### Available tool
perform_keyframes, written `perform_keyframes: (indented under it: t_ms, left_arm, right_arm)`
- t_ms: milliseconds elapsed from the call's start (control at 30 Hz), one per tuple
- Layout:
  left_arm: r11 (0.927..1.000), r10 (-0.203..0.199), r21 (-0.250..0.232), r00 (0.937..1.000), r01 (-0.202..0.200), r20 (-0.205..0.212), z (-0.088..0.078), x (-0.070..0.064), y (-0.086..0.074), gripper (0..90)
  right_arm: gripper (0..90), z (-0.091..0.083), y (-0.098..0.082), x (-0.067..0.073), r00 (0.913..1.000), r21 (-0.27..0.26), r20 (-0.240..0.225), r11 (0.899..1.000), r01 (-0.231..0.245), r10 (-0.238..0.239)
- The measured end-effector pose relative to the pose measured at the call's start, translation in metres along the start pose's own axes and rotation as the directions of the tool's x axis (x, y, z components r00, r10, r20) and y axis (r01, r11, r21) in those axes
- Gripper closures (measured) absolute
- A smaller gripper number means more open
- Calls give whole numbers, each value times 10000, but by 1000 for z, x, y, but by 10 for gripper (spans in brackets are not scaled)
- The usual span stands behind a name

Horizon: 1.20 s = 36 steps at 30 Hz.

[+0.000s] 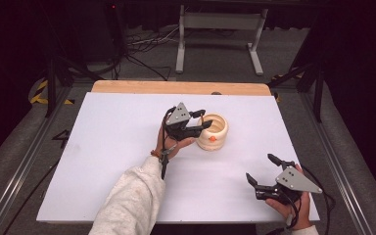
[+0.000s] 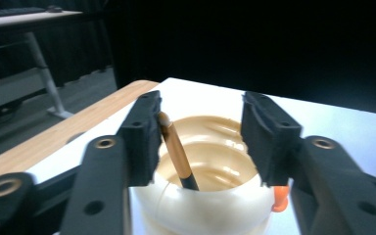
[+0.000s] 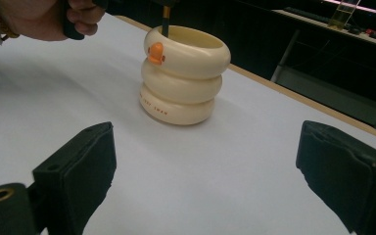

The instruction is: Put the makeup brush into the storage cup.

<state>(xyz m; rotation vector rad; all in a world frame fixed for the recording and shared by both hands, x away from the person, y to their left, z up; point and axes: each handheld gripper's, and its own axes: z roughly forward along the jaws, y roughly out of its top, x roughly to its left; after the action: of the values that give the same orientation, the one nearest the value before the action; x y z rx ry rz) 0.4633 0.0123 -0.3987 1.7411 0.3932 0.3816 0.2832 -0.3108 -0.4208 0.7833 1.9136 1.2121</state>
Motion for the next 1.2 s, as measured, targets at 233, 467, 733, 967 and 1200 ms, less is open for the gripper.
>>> perform_keyframes:
  t_ms: [233,467,733,967,1200]
  left_arm:
    - [9999,72,-81,9997,-73,-216,-12,5,1,350]
    - [9999,-40,-125,9983,33,-583,-20,10,2,239]
    - [9999,-74,-136,9962,62,-866,-28,11,3,128]
    - [9994,226,-243,9966,-246,-798,-34,9,6,64]
    - [9985,450,-291,9966,-471,-685,-38,6,9,49]
  right_arm:
    - [82,1,0,1,10000,28,-38,10000,39,-38]
    - [83,0,0,1,10000,48,-31,10000,75,-75]
    - [83,0,0,1,9999,57,-46,9999,98,-98]
    - [84,1,0,2,9999,97,-77,9999,133,-132]
    - [84,2,0,3,9998,124,-101,9997,190,-189]
